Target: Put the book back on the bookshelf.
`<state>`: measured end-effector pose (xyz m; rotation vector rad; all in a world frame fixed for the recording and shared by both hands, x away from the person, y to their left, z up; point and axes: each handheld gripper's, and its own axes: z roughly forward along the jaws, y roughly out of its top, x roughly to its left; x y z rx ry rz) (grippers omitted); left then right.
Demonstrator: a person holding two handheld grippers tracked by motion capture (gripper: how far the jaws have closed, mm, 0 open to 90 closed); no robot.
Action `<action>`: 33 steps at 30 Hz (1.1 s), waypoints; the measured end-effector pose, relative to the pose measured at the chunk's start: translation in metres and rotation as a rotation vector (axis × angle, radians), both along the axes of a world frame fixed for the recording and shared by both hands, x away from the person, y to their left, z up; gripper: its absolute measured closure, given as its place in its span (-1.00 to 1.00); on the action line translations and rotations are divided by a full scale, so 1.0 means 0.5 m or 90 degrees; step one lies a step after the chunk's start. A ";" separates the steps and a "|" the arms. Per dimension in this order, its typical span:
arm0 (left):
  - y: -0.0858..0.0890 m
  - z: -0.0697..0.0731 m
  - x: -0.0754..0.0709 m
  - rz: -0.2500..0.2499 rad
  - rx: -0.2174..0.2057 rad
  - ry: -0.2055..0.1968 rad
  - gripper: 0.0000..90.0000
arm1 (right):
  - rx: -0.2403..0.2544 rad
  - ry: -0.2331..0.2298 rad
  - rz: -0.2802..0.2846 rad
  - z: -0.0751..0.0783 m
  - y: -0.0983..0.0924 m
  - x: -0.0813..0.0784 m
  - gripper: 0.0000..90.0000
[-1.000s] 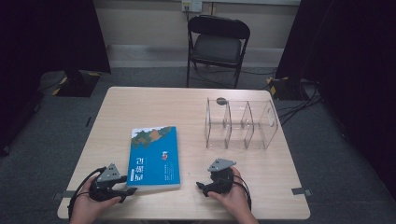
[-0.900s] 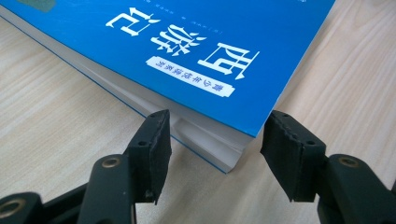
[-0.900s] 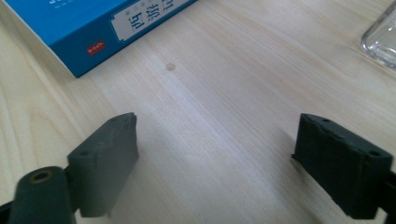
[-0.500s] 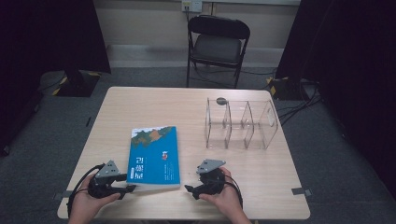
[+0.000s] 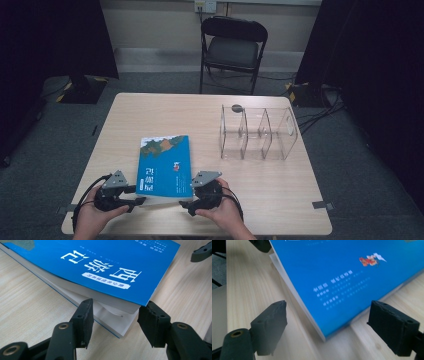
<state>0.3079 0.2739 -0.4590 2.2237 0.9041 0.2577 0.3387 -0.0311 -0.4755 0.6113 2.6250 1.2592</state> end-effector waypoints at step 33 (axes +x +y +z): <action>-0.005 0.015 0.004 0.002 -0.002 0.001 0.03 | -0.065 -0.065 0.026 0.005 0.165 0.002 -0.39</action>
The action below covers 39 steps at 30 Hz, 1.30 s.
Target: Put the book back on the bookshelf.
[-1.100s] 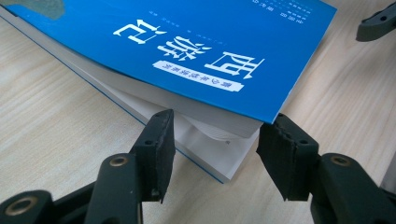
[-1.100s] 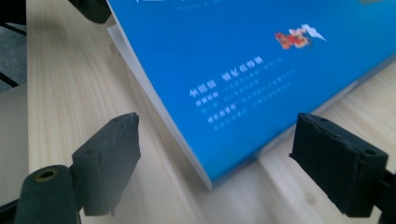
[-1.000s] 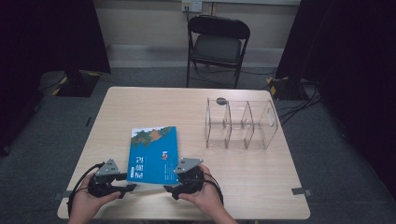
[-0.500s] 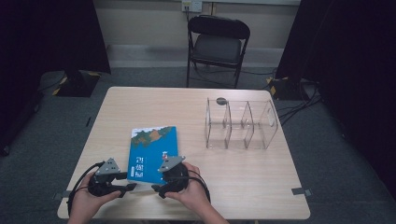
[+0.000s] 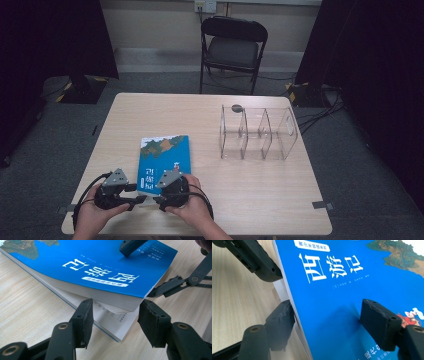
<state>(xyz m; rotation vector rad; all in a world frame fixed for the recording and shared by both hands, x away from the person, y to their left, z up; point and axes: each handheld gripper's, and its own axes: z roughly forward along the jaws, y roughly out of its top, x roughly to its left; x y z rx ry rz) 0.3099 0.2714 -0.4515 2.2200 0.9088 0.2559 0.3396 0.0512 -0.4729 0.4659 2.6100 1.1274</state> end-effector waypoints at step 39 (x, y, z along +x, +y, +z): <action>0.001 -0.047 -0.022 -0.060 0.040 0.017 -0.63 | -0.008 0.012 -0.006 0.113 -0.042 0.012 0.68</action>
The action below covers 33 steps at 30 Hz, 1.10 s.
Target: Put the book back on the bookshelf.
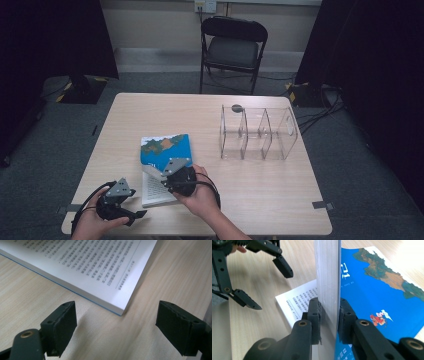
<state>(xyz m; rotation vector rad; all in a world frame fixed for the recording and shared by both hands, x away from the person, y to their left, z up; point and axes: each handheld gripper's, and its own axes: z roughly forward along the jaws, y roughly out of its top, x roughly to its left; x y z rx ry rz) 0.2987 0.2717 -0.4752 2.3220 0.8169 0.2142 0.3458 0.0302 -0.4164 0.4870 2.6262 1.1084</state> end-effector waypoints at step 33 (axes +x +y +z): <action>-0.026 -0.037 0.017 0.039 -0.003 -0.040 -0.67 | -0.009 0.022 -0.023 0.074 -0.001 0.031 0.68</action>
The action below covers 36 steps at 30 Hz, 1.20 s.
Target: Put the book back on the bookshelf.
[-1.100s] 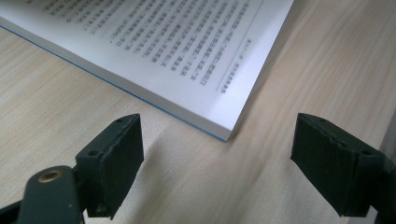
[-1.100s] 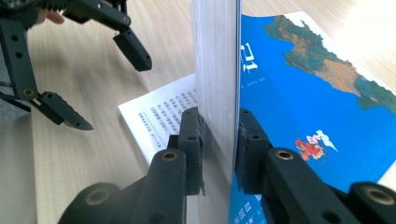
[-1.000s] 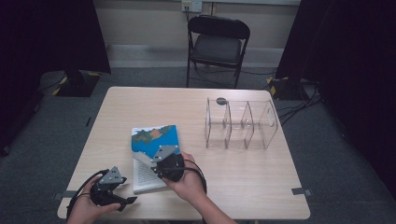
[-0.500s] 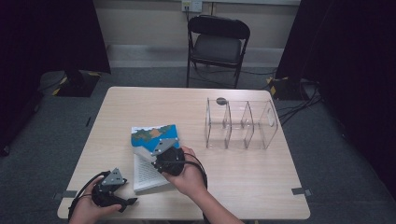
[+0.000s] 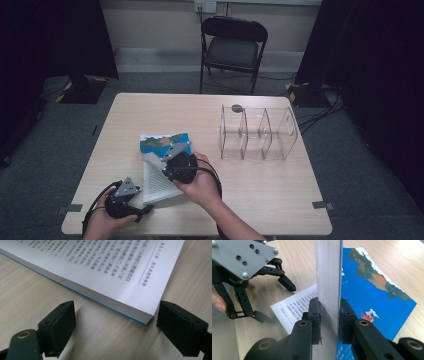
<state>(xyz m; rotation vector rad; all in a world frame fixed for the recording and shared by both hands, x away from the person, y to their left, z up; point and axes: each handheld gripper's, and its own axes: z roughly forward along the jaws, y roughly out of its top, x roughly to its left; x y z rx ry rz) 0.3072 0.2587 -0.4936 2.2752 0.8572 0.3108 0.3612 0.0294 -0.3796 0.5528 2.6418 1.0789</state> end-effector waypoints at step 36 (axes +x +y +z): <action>-0.016 0.005 0.001 0.010 -0.003 -0.002 -0.46 | 0.007 0.013 -0.015 0.021 -0.005 0.010 0.68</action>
